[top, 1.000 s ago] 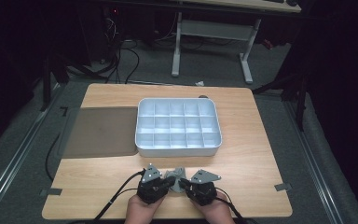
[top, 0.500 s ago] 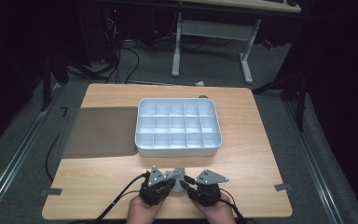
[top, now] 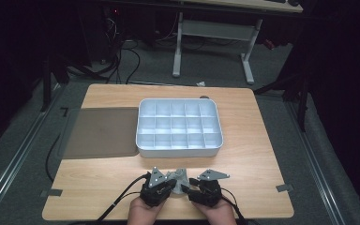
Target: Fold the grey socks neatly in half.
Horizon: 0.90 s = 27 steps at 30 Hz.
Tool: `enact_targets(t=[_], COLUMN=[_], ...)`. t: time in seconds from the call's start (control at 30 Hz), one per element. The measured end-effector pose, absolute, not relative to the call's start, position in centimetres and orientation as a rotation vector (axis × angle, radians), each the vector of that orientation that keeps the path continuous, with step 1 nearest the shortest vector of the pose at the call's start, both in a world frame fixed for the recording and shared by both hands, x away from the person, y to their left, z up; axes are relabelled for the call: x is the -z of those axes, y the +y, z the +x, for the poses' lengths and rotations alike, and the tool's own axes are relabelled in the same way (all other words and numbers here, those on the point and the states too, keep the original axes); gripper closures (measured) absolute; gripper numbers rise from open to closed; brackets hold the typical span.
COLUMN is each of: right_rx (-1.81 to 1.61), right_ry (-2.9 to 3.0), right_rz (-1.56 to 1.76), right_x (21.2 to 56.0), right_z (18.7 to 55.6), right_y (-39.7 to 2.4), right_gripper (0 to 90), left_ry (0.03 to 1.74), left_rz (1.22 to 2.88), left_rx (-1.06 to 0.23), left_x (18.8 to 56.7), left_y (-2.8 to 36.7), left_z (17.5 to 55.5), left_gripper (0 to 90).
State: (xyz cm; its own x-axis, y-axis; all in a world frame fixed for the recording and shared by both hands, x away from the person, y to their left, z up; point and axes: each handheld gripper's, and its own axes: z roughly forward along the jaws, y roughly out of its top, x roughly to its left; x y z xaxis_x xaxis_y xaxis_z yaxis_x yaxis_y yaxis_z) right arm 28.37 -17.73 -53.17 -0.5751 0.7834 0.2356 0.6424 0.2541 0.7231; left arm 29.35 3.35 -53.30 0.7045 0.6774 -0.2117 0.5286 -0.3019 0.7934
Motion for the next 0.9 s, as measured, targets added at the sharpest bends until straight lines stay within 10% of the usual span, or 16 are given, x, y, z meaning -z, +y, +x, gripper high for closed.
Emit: enact_targets(t=[0.53,0.9], right_rx=[-1.222,-1.253], right_ry=[2.361,2.348], right_rz=[1.275,1.173], right_x=[53.2,52.0], right_z=[28.2,27.2], right_y=[-17.2,-17.3], right_gripper=[81.7,82.7], left_ry=[0.922,0.901], left_rz=[1.984,2.0], left_rx=[-0.219,-0.246], left_x=[53.3,53.2], left_y=[3.2,3.1], left_z=[29.2,29.1], left_gripper=[87.3,86.1])
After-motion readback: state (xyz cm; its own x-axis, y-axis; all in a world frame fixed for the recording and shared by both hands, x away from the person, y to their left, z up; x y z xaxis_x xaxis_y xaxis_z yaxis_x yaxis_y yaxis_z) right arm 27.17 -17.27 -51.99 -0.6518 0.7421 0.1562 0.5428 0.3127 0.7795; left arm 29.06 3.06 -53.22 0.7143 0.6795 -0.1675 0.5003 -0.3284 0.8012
